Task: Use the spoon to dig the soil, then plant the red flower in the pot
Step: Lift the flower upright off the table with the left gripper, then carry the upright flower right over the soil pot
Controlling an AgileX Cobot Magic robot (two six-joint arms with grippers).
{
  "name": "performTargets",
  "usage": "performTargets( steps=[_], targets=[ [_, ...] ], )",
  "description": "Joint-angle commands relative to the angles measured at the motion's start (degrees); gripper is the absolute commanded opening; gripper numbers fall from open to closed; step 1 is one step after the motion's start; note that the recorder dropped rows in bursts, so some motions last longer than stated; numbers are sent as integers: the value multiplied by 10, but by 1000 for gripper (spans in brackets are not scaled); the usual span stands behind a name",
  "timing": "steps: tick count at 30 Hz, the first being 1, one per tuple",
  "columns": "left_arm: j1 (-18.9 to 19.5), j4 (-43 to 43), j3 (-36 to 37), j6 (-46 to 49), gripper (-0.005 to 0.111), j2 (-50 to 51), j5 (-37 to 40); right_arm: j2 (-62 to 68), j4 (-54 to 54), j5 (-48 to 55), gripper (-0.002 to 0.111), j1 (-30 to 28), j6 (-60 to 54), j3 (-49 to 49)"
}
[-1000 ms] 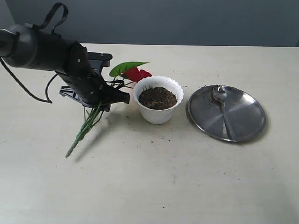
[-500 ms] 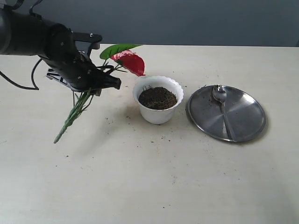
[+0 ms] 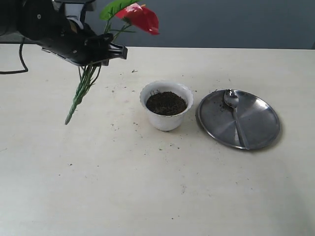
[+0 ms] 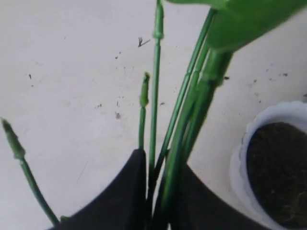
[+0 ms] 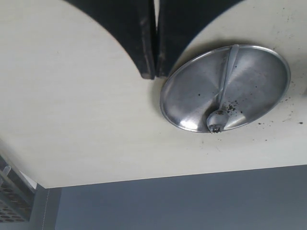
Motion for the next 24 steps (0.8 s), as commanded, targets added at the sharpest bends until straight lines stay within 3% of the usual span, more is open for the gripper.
performTargets(
  steps=[1,7,9,14,24],
  targets=[
    [1,-25,1,2,0,-27,-35,-2,0,-7,0,2,-3,3],
    [0,-39,1,23,0,-52,-75,-2,0,-7,0,2,-3,3],
    [0,-101,1,116,0,-55,-89,-2,0,-7,0,2,-3,3],
    [0,-440,1,493,0,-55,-95,-2,-1,-6,0,2,-3,3],
    [10,-834,1,922,0,-52,-28,-2,-1,-6,0,2,-3,3]
  ],
)
